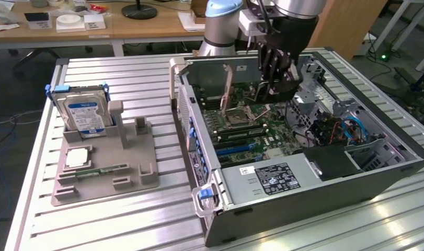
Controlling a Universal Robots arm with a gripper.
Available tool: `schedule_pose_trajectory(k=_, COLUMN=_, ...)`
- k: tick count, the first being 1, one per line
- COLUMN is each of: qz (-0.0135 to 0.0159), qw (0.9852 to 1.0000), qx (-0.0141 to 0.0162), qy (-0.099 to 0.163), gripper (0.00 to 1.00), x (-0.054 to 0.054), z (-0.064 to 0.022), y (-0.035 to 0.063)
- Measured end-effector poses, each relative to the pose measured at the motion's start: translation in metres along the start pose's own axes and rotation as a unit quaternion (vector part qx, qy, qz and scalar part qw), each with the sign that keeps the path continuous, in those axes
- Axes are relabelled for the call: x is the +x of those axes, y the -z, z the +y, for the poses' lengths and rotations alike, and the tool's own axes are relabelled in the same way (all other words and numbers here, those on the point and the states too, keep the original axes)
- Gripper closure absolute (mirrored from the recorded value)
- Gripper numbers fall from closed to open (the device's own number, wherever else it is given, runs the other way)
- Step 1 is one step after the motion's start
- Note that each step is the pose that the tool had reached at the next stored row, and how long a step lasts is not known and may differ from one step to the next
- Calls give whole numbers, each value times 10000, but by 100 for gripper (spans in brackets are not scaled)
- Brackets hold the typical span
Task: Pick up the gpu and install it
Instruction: 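Insert the gpu into the slot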
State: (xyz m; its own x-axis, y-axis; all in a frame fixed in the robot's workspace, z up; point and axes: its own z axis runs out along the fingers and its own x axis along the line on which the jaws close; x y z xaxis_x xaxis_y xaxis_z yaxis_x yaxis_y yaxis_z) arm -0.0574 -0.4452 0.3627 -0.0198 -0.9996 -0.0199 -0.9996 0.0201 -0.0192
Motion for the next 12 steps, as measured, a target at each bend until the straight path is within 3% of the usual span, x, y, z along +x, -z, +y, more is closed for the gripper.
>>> schedule_pose_trajectory(k=6, qz=0, qw=10000, qx=-1, qy=9, gripper=73, x=35, z=135, y=-54)
schedule_pose_trajectory(k=12, qz=0, qw=10000, qx=0, qy=14, gripper=73, x=83, z=153, y=-142)
